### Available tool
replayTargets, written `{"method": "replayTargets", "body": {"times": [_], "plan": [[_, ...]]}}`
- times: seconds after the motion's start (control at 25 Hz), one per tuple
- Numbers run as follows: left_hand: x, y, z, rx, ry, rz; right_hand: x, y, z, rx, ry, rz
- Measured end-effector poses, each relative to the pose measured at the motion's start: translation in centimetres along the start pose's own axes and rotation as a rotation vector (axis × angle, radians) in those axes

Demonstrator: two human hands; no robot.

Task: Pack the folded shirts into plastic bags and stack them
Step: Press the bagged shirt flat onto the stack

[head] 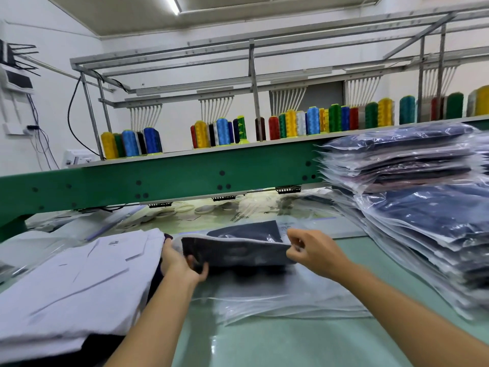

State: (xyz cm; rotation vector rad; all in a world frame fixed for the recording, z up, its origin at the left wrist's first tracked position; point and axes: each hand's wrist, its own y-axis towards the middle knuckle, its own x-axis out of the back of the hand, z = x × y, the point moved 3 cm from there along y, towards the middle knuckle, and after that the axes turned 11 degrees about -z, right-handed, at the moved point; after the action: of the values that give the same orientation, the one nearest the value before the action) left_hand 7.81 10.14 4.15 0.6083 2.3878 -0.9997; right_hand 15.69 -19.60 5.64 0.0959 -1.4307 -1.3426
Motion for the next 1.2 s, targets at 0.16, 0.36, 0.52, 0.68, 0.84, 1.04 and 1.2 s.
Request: {"method": "replayTargets", "body": {"times": [0.16,0.36,0.52,0.68,0.84,1.04,1.2], "plan": [[-0.9,-2.3,4.0,0.071,0.042,0.088,0.5,0.3,1.4,-0.036,0.005,-0.132],[-4.4,-4.5,7.2,0.038,0.314,0.17,-0.2,-0.6,4.3,0.09,0.131,-0.076],[-5.8,-3.6,6.7,-0.275,0.44,0.011,-1.8,-1.0,5.4,0.086,0.267,0.122],[-7.8,-3.9,4.2,-0.615,0.623,0.027,-1.9,1.2,3.3,-0.302,0.574,-0.116],[-11.3,-5.8,1.6,-0.7,0.62,0.148,-1.9,3.9,-0.4,-0.659,0.549,-0.019],[-16.1,-9.4,0.2,-0.59,0.559,0.381,-3.1,4.0,-3.6,-0.937,0.581,0.351],[-18.8,-12.2,-0.2,-0.504,0.524,0.532,-3.6,3.4,-4.6,-1.107,0.857,0.383]]}}
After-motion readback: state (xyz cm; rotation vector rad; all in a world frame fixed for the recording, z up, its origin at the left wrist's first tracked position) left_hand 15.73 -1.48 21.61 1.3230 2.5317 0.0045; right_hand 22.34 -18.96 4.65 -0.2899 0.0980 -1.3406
